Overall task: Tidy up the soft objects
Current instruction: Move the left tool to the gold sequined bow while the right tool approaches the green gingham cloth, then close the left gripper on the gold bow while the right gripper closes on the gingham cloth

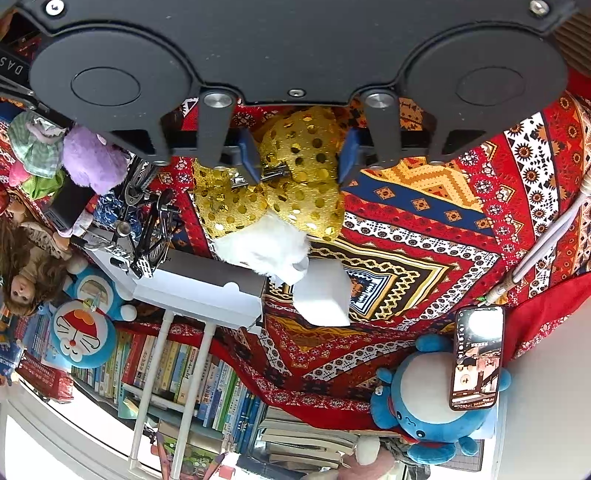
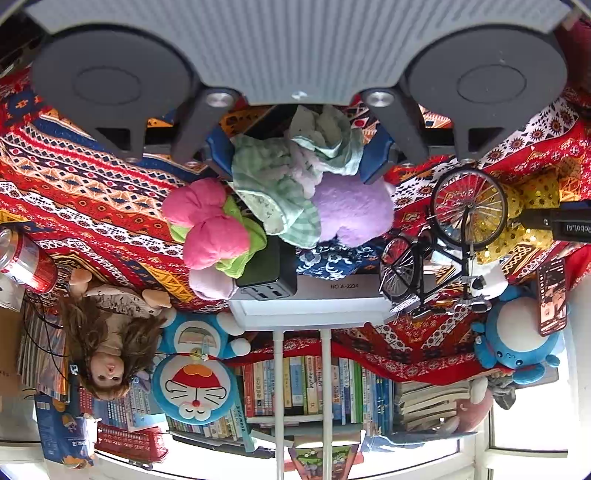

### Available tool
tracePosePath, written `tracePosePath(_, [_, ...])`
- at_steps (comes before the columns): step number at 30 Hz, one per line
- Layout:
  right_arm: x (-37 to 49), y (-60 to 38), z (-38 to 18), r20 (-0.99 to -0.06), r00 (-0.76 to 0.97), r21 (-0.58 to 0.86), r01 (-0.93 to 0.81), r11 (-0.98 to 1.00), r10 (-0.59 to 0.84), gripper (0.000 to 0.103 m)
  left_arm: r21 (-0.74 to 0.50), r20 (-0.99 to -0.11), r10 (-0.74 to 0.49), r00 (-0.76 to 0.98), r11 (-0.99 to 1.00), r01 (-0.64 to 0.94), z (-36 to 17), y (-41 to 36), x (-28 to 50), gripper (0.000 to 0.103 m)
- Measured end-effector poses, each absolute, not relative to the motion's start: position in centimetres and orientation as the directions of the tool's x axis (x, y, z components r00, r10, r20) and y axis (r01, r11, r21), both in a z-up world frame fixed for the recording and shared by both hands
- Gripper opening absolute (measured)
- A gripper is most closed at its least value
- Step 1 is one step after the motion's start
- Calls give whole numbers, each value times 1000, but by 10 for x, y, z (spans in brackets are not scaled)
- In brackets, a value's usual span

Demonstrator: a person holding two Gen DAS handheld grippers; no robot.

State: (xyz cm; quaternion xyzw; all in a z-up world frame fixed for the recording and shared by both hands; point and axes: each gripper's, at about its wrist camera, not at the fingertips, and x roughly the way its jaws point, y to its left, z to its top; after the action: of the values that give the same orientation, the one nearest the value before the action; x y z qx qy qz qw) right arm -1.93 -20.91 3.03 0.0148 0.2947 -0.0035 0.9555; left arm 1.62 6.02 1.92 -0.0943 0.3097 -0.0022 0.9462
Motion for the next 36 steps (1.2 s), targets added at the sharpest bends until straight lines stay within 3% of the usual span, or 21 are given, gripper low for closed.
tracePosePath(2, [-20,-208,30,-566,824,30,12,999,7,70,-174,-584,-48,810,982,-68,20,61,14,25])
tracePosePath(6, [-21,-207,32,-576,817,41,15,999,11,60,-165,-580,-40,814,984,-69,23,62,11,18])
tracePosePath(25, [-28,-194,41,-545,835,69,-48,996,78,56,-168,-577,-85,812,986,-17,38,65,-16,17])
tracePosePath(30, [-28,-194,41,-547,833,69,-48,996,78,56,-167,-587,-68,807,985,-39,32,65,-14,28])
tracePosePath(33, [-28,-194,40,-551,831,70,-45,997,76,56,-156,-594,-57,802,987,-45,28,64,-11,45])
tracePosePath(36, [-27,-194,41,-550,831,69,-47,997,77,56,-150,-604,-60,795,988,-40,24,61,-6,51])
